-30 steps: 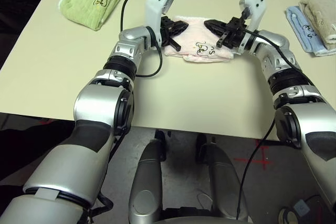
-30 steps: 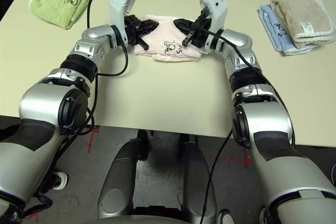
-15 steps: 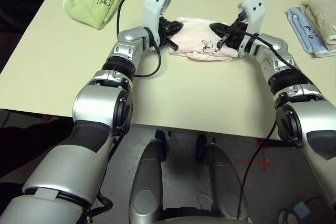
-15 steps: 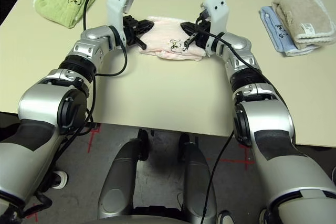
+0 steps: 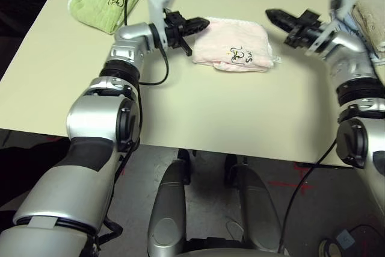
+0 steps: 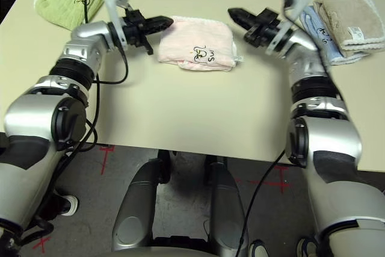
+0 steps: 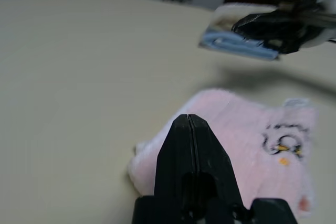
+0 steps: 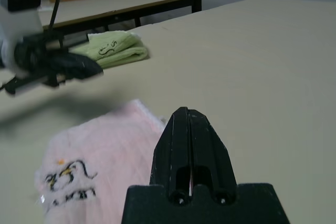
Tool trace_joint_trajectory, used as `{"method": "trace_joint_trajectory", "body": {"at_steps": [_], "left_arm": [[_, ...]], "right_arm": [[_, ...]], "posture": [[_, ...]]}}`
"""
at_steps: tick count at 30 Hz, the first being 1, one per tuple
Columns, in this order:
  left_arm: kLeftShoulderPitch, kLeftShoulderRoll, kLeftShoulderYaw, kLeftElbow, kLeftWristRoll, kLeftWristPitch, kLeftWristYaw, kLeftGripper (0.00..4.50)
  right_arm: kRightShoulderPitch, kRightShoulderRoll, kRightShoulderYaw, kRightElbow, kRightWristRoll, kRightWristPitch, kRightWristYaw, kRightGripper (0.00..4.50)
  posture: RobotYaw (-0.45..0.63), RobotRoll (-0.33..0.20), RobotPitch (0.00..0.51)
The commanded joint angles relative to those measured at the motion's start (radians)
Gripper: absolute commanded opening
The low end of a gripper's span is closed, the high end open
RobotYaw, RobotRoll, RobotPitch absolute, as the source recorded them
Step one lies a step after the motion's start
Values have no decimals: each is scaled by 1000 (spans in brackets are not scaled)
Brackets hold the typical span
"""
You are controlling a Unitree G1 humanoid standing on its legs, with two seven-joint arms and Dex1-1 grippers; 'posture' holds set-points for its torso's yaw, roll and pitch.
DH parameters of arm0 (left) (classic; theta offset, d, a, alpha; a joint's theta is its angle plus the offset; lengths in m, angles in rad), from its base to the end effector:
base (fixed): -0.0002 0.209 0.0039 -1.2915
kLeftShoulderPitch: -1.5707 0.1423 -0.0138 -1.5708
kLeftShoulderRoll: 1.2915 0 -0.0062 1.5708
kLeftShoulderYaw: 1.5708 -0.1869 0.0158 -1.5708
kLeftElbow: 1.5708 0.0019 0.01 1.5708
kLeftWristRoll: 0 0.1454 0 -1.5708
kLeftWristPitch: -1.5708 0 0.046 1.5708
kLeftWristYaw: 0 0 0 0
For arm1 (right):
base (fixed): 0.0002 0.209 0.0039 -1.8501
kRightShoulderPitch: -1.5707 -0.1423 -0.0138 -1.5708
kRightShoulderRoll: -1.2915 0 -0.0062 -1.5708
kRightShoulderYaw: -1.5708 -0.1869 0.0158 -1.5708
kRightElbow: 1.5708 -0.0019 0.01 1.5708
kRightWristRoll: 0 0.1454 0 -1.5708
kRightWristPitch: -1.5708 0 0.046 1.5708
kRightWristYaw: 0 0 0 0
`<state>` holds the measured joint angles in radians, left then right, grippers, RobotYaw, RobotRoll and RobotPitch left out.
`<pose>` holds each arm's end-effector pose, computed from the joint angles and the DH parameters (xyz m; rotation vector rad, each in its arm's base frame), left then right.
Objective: Fold the towel and set it aside.
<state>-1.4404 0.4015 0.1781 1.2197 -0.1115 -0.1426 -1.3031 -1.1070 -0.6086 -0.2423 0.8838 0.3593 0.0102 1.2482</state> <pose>0.3864 0.1939 0.2927 0.2830 -0.3172 -1.1733 0.3500 -0.2874 0.2567 -0.1336 -0.3680 0.9291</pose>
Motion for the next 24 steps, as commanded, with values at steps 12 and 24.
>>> {"method": "trace_joint_trajectory", "body": {"at_steps": [12, 24], "left_arm": [[134, 144, -186, -154, -141, -7, -311, 57], [149, 150, -215, -125, -177, -10, -311, 636]], "right_arm": [[163, -178, 96, 80, -99, -172, 288, 0], [179, -163, 96, 32, -91, -170, 301, 1005]], "posture": [[75, 0, 385], [63, 0, 372]]}}
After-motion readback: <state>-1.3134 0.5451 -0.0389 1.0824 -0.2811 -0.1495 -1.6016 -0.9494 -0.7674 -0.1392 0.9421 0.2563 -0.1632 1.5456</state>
